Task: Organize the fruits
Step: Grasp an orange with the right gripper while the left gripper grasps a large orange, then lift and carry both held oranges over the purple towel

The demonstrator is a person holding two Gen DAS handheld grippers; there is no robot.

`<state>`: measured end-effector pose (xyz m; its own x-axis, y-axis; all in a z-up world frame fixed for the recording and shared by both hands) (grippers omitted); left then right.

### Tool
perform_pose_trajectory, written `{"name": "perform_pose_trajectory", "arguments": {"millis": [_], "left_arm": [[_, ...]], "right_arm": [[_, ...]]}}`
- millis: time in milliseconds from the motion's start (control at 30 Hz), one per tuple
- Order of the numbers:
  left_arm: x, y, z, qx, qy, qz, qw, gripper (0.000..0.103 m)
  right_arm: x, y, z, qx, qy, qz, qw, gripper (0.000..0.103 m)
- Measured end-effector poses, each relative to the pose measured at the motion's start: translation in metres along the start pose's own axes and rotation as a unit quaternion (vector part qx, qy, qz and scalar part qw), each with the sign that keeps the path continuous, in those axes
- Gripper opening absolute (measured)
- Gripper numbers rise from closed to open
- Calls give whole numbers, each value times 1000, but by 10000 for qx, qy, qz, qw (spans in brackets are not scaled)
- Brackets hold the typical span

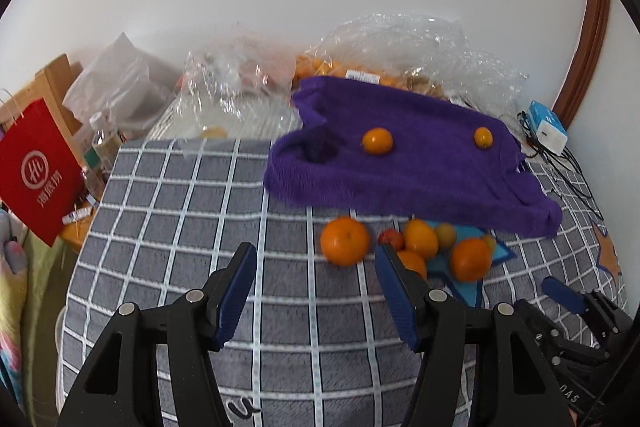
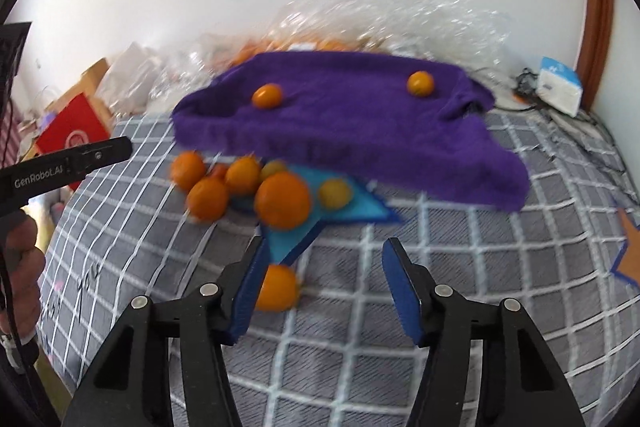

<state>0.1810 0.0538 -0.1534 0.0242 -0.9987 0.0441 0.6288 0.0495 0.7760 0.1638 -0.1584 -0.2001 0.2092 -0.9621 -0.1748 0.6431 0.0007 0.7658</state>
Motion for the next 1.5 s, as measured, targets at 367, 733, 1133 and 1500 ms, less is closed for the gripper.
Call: {"name": "perform_pose_trajectory", "arguments": {"millis": [367,733,1133,1500], "left_arm": [[-12,-32,-10,-265,130,-50,9996,59],[6,-18,-47,-305,-214,110,9992,59],[15,-23,-87,-483,-209,114,9985,54],[9,-43,-44,-401,-503,-36,9979,39]], "right_arm": [[-26,-32,-23,-229,102,340,9991,39],[43,-13,-8,9,-528,193,9984,39],[75,-17,-27,-51,-379,-300,9988,39],[74,-17,-28,-56,-386,-267,9989,40]]}}
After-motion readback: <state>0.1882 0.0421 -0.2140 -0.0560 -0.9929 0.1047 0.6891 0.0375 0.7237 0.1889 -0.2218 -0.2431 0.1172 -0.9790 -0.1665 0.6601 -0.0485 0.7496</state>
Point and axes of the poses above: each gripper's, at about its wrist camera, not at the fingertips, and z roughly against the way its jaws point, x to its right, y to its top, the point moved 6 cm from there along -z, roughly the way its jaws point, and after that the axes turned 10 degrees about x, right-handed, at the moved point
